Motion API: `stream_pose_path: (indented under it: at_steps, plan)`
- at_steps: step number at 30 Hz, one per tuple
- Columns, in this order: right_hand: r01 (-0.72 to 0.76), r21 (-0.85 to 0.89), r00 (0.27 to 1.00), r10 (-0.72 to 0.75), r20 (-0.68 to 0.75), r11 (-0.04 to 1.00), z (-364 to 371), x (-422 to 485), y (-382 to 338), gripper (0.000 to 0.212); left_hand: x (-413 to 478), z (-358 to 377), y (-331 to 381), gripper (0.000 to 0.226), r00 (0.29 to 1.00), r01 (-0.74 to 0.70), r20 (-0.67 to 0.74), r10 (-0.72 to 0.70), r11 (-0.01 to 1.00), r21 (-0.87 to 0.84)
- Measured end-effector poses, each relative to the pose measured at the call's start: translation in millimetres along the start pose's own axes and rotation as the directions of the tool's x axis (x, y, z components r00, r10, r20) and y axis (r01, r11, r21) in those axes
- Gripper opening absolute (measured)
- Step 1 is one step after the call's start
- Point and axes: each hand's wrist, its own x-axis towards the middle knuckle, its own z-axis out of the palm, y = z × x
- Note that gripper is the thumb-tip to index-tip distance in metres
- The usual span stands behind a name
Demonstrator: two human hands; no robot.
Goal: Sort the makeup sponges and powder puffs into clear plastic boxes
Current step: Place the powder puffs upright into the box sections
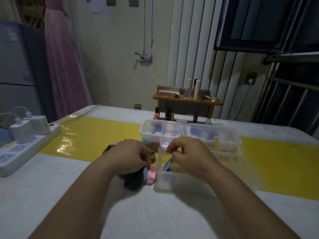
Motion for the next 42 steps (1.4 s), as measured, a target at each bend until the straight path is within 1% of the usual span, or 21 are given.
stream_pose_path:
  at_steps: [3, 7, 9, 14, 16, 20, 25, 28, 34, 38, 40, 42]
  plan:
    - [0.004, 0.021, 1.0, -0.004, 0.001, 1.0, 1.9, -1.0, 1.3, 0.025, -0.6, -0.6, -1.4, 0.027, 1.0, 0.001, 0.005, -0.001, 1.0, -0.012]
    - [0.019, 0.024, 1.0, -0.018, -0.006, 1.0, 4.0, -1.5, 2.7, 0.026, -2.1, -1.0, -0.2, 0.029, 1.0, 0.007, -0.006, -0.006, 0.991, 0.133]
    - [0.019, 0.032, 1.0, -0.019, 0.002, 0.999, 4.3, -1.6, 2.3, 0.027, -2.2, -0.3, -0.5, 0.026, 1.0, -0.001, -0.024, 0.005, 0.986, 0.166]
    - [0.014, 0.07, 1.0, -0.015, 0.006, 0.997, 2.9, -1.7, 2.3, 0.027, -3.4, -3.2, 1.1, 0.013, 0.996, -0.01, -0.083, 0.016, 0.997, 0.081]
    - [0.013, 0.081, 1.0, -0.014, 0.008, 0.997, 2.5, -1.6, 2.2, 0.027, -3.5, -3.2, 0.9, 0.013, 0.997, -0.016, -0.069, 0.022, 0.996, 0.087]
    - [0.012, 0.078, 1.0, -0.013, 0.014, 0.997, 2.8, -1.4, 3.3, 0.026, -4.1, -1.2, 0.6, 0.026, 1.0, -0.022, -0.006, 0.023, 0.992, 0.126]
    - [0.011, 0.087, 1.0, -0.013, 0.02, 0.996, 3.4, -1.1, 3.1, 0.027, -4.1, -2.4, 0.2, 0.016, 0.996, -0.056, -0.054, 0.066, 0.985, 0.165]
    - [0.009, 0.084, 1.0, -0.011, 0.019, 0.996, 2.5, -1.7, 3.4, 0.026, -6.8, -3.3, 0.8, 0.013, 0.997, -0.042, -0.058, 0.051, 0.989, 0.144]
    - [0.002, 0.082, 1.0, -0.004, 0.027, 0.997, 3.7, -0.8, 3.5, 0.026, -7.2, -4.7, -0.8, 0.01, 0.999, -0.011, -0.039, 0.018, 0.984, 0.179]
    - [-0.002, 0.09, 1.0, -0.001, 0.032, 0.996, 3.8, -0.9, 3.9, 0.027, -6.1, -3.6, 1.0, 0.018, 0.998, -0.023, -0.048, 0.029, 0.993, 0.112]
    - [-0.002, 0.1, 1.0, -0.001, 0.027, 0.995, 3.9, -1.4, 3.9, 0.027, -6.2, -5.5, 1.1, 0.018, 0.993, -0.03, -0.114, 0.035, 0.998, 0.048]
    - [-0.004, 0.11, 1.0, 0.002, 0.022, 0.994, 3.7, -2.2, 3.6, 0.027, -7.1, -7.5, 0.7, 0.022, 0.978, -0.041, -0.205, 0.027, 0.997, -0.066]
